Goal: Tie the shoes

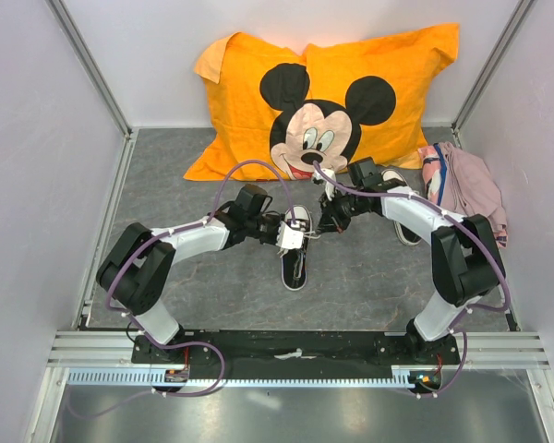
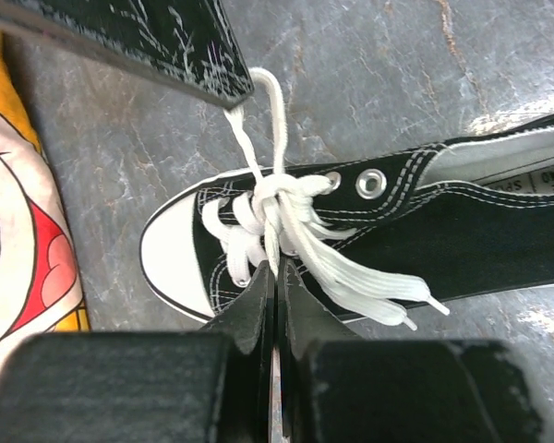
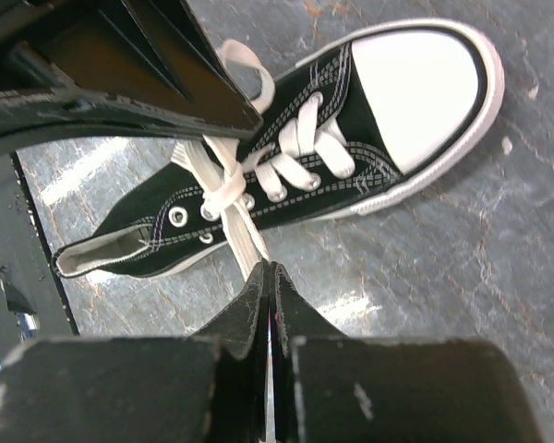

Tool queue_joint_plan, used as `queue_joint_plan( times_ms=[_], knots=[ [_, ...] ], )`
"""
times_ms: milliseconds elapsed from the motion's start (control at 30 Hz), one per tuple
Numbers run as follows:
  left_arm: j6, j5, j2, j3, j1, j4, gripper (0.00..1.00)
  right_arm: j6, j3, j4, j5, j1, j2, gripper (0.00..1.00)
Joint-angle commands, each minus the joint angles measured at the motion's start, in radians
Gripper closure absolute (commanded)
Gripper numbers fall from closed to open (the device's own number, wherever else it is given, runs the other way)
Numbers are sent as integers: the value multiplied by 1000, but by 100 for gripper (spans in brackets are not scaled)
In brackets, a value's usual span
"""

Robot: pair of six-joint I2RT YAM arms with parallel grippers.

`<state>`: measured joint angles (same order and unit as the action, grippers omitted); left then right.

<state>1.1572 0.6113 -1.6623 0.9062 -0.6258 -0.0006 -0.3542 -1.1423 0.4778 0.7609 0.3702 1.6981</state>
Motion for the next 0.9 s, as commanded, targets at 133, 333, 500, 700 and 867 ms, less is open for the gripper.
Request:
queue_joint_plan(
  times_ms=[133, 333, 500, 700, 867],
  knots=[
    [-33, -25, 52, -9, 26, -18, 98, 11, 49, -18, -38, -11, -64, 100],
    [-31, -36, 75, -29, 54, -30, 98, 0, 67, -15, -64, -20, -77, 100],
    [-21, -42, 99, -52, 72, -35, 98, -12, 76, -4, -71, -28, -90, 100],
    [-4, -47, 116, -72, 90, -50, 98, -40, 95, 13, -98, -37, -98, 100],
    [-8, -47, 118, -73, 90, -50, 98, -54, 111, 16, -135, -40, -104, 100]
  ],
)
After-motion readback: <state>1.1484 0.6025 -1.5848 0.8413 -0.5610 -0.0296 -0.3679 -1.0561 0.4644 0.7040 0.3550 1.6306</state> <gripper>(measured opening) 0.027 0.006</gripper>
